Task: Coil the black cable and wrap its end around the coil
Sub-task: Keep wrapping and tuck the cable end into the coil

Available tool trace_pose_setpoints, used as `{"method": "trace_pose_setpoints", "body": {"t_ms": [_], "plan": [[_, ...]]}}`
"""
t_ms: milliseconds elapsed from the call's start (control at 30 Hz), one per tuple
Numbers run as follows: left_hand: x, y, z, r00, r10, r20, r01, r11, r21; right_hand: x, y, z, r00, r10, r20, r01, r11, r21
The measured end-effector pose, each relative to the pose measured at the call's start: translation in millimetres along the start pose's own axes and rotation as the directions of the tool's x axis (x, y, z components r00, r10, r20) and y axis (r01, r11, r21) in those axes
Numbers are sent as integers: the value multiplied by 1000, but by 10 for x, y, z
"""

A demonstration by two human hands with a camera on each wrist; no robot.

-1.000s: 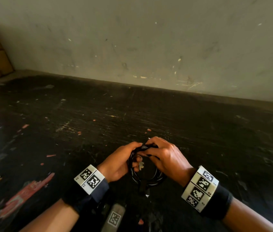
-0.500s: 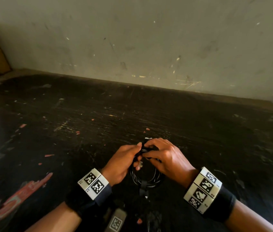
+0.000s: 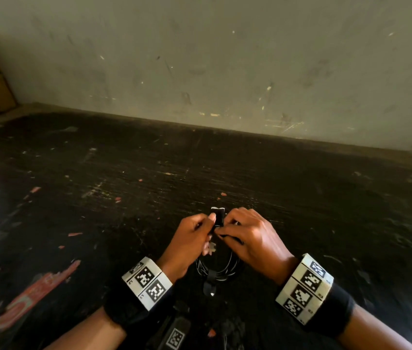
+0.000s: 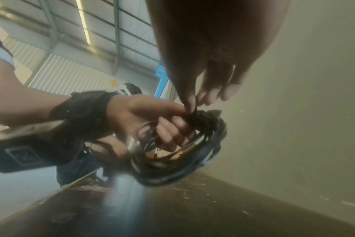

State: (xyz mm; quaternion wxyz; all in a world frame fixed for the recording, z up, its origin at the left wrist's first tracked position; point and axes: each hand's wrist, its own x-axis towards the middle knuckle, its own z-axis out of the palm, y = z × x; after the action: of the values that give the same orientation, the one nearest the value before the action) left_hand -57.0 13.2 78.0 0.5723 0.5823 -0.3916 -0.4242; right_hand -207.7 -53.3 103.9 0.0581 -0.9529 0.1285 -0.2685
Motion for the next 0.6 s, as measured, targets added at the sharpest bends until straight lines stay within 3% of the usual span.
{"method": "trace_pose_setpoints", "body": {"t_ms": [233,400,600], "plan": [[-55,-20,1,998,37,45,-43,990,136,85,20,-110,997,74,14,-75,955,286],[-79,35,-42,983,73,167,-112,964,240,95,122,-168,948,308,87,-314,844,435],[-103,124,-34,958,88,272,-163,950,265,65,130,-175,835,472,282,-531,559,636]]}}
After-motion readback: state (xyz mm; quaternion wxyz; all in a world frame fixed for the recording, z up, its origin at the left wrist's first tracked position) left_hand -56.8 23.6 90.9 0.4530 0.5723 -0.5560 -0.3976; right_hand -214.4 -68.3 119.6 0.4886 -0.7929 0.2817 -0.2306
